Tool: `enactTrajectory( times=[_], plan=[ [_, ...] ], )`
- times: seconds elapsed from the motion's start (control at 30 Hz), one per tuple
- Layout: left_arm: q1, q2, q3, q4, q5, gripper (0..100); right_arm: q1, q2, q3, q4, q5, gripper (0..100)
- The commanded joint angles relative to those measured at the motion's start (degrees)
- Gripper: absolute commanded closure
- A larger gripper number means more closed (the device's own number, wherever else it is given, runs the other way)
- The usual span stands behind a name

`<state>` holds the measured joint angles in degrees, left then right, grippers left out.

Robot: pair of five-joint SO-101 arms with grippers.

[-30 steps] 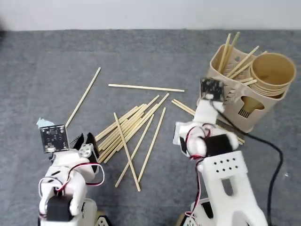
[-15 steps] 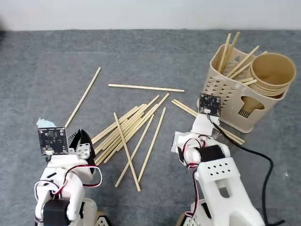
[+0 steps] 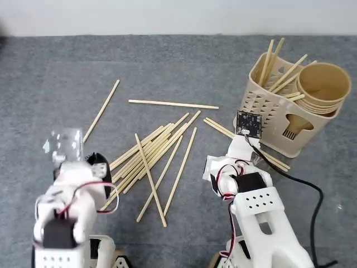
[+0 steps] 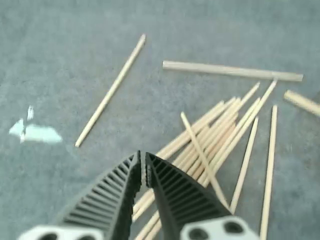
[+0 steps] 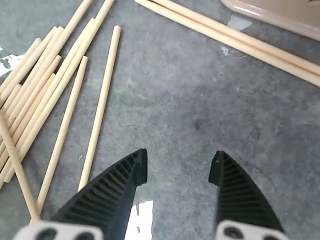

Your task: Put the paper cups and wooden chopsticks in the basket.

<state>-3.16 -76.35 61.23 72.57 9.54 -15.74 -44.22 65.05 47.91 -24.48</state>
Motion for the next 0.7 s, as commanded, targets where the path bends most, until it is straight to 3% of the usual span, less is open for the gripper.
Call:
enactTrajectory(
  times=[0.0,0.37,0.67],
  plan=[
    [-0.09,15.38,-10.24,3.08,-7.21,99,0.04,-1.19,-0.18,-1.1,-0.44,78.0],
    [-0.09,50.81,-26.24,4.57,-31.12,99,0.04,-1.01,-0.18,-1.1,-0.26,78.0],
    [-0.09,73.23,-41.54,5.1,-41.49,95,0.04,-0.92,-0.09,-1.01,-0.26,78.0]
  ],
)
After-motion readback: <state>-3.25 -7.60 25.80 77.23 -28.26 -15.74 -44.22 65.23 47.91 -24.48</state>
